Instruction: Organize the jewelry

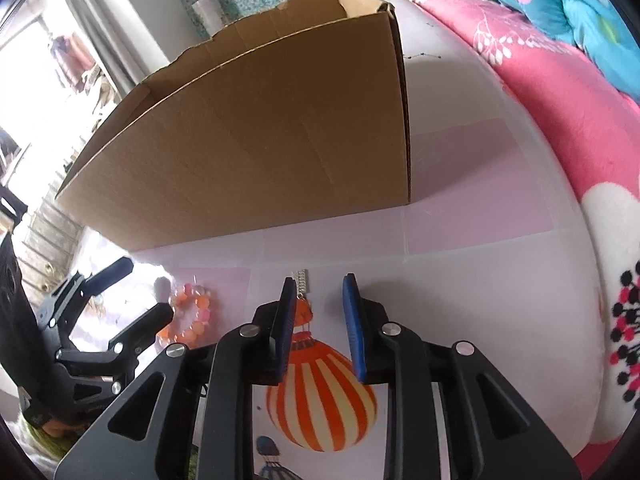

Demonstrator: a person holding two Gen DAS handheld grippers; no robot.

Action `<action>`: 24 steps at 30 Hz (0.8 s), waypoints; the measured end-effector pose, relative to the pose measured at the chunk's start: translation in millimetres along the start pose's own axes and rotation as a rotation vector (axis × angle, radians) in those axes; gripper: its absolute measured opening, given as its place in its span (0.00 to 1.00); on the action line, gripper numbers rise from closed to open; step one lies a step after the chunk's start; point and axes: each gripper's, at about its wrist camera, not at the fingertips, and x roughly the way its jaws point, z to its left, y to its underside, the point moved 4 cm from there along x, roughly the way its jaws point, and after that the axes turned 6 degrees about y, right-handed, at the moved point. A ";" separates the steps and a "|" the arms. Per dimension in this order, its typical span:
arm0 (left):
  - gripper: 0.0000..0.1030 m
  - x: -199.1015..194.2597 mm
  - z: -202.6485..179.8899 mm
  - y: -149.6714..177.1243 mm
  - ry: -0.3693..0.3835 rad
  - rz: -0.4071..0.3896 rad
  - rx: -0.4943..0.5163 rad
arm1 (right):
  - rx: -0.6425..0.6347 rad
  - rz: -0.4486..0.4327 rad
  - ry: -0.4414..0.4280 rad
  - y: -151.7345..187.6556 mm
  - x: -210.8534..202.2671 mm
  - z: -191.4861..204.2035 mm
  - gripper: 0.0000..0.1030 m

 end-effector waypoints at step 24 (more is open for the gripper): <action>0.53 12.4 0.1 6.5 0.007 0.028 -0.005 | -0.151 0.011 -0.087 6.1 5.2 32.5 0.23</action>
